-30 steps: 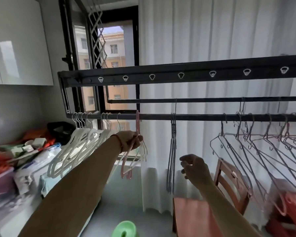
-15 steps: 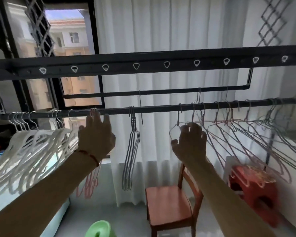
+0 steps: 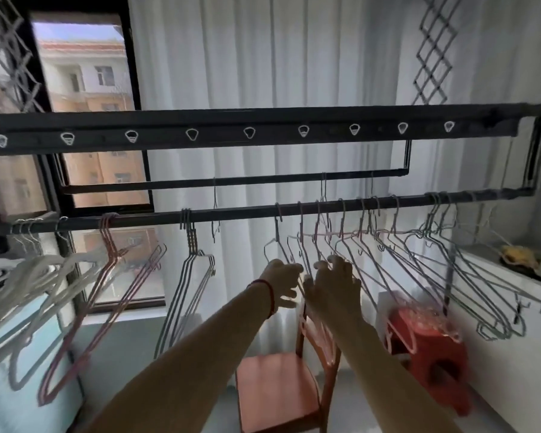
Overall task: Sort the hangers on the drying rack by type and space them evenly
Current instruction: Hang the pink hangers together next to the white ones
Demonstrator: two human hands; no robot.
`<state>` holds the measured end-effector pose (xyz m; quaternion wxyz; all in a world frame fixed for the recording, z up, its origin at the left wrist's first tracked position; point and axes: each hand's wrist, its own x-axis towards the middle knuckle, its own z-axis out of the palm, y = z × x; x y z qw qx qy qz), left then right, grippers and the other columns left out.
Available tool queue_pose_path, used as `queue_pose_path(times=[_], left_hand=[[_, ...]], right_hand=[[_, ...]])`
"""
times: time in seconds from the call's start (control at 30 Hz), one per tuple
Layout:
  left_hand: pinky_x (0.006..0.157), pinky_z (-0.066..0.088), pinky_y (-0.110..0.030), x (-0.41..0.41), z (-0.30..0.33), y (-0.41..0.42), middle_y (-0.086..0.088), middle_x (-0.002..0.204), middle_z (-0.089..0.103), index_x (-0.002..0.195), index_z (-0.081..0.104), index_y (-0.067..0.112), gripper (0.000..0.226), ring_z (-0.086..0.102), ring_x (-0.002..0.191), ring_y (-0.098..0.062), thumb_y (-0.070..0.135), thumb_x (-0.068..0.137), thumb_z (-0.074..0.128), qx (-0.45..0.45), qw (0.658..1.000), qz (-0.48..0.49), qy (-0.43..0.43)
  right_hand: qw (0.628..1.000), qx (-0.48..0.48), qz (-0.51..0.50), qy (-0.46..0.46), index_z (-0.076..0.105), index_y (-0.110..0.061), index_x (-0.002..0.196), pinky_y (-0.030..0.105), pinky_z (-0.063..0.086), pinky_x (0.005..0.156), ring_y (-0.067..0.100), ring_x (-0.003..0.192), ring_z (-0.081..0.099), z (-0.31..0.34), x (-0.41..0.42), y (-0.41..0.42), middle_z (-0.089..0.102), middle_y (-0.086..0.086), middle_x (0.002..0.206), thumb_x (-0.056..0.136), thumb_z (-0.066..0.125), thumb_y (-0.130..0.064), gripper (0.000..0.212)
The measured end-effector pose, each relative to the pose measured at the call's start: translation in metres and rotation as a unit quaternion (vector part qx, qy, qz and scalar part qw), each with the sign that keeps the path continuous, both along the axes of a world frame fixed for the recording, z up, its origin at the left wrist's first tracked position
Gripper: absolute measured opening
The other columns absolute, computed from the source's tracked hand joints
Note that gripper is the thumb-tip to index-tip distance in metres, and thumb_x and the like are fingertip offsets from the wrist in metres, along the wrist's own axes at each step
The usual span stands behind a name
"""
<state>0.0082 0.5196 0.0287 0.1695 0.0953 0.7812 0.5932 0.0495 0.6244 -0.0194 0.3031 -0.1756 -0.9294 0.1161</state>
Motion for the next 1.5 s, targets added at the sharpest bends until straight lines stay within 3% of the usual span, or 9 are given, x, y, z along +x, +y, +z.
queue_pose_path(times=[0.07,0.23,0.4,0.67,0.97,1.07,1.17,1.33,1.5], left_hand=[[0.071,0.06,-0.041,-0.002,-0.005,0.008,-0.014,0.09,0.063,0.109,0.062,0.003,0.017,0.064,0.071,-0.024,0.013,0.098,0.055,0.087,0.994,0.014,-0.065],[0.065,0.062,-0.046,-0.011,-0.013,0.009,-0.022,0.085,0.068,0.102,0.06,-0.004,0.018,0.072,0.073,-0.032,0.003,0.099,0.044,0.014,0.989,0.118,0.085],[0.043,0.044,-0.025,-0.034,0.025,-0.015,-0.015,0.075,0.065,0.104,0.06,-0.005,0.023,0.052,0.047,-0.018,0.008,0.099,0.043,-0.043,0.979,0.15,0.131],[0.038,0.027,-0.016,-0.027,0.034,-0.054,-0.012,0.067,0.06,0.083,0.065,-0.003,0.019,0.032,0.038,-0.01,0.001,0.092,0.048,-0.25,0.968,-0.026,0.015],[0.037,0.035,-0.019,0.054,0.055,-0.156,-0.013,0.063,0.066,0.111,0.064,-0.003,0.022,0.036,0.033,-0.013,0.013,0.098,0.056,-0.284,0.942,-0.168,0.056],[0.041,0.041,-0.022,0.062,0.061,-0.203,-0.004,0.066,0.07,0.109,0.065,0.022,0.016,0.044,0.039,-0.017,0.03,0.1,0.054,-0.42,0.879,-0.173,0.142],[0.05,0.045,-0.02,0.064,0.061,-0.252,0.01,0.063,0.069,0.102,0.067,0.028,0.014,0.054,0.044,-0.005,0.032,0.1,0.054,-0.465,0.843,-0.118,0.243],[0.083,0.056,-0.037,0.046,0.036,-0.312,0.002,0.096,0.073,0.098,0.068,0.026,0.018,0.069,0.086,-0.015,0.037,0.098,0.054,-0.432,0.791,0.045,0.432],[0.104,0.041,-0.044,0.045,0.027,-0.343,-0.003,0.125,0.061,0.126,0.059,0.022,0.035,0.051,0.12,-0.026,0.035,0.093,0.056,-0.34,0.772,0.178,0.507]], right_hand=[[0.999,0.027,0.027,0.004,0.057,-0.017,0.129,0.045,0.047,0.1,0.024,0.128,0.047,-0.005,-0.002,0.006,0.051,0.007,0.137,0.095,0.052,-0.046,0.045],[0.998,-0.017,0.067,0.005,0.056,-0.016,0.13,0.046,0.048,0.097,0.025,0.127,0.048,-0.001,-0.005,0.01,0.051,0.008,0.136,0.085,0.049,-0.074,0.074],[0.988,-0.004,0.115,0.1,0.056,-0.02,0.128,0.041,0.037,0.11,0.021,0.133,0.044,0.017,0.0,0.001,0.051,0.005,0.14,0.092,0.054,-0.046,0.044],[0.949,-0.168,0.266,0.031,0.055,-0.01,0.133,0.026,0.042,0.105,0.02,0.124,0.056,0.027,-0.005,-0.029,0.057,0.008,0.138,0.093,0.058,-0.015,0.04],[0.94,-0.189,0.269,-0.086,0.06,-0.017,0.118,0.025,0.054,0.072,0.02,0.093,0.068,-0.036,-0.005,-0.073,0.067,0.0,0.108,0.105,0.038,-0.038,0.033],[0.917,-0.209,0.336,-0.044,0.068,-0.028,0.091,0.013,0.041,0.057,-0.004,0.062,0.056,-0.028,0.008,-0.085,0.062,-0.016,0.07,0.101,0.043,-0.046,0.032],[0.898,-0.212,0.384,-0.028,0.07,-0.027,0.073,0.026,0.04,0.048,0.01,0.048,0.048,-0.003,0.022,-0.101,0.058,0.01,0.057,0.095,0.055,-0.047,0.033],[0.749,-0.445,0.473,-0.13,0.069,0.003,0.099,0.023,0.012,0.04,0.011,0.042,0.018,0.05,0.046,-0.129,0.025,0.0,0.055,0.105,0.044,-0.021,0.034],[0.772,-0.461,0.432,-0.062,0.069,0.004,0.1,0.016,0.014,0.037,0.007,0.041,0.017,0.096,0.076,-0.155,0.022,-0.004,0.053,0.104,0.046,-0.015,0.03]])
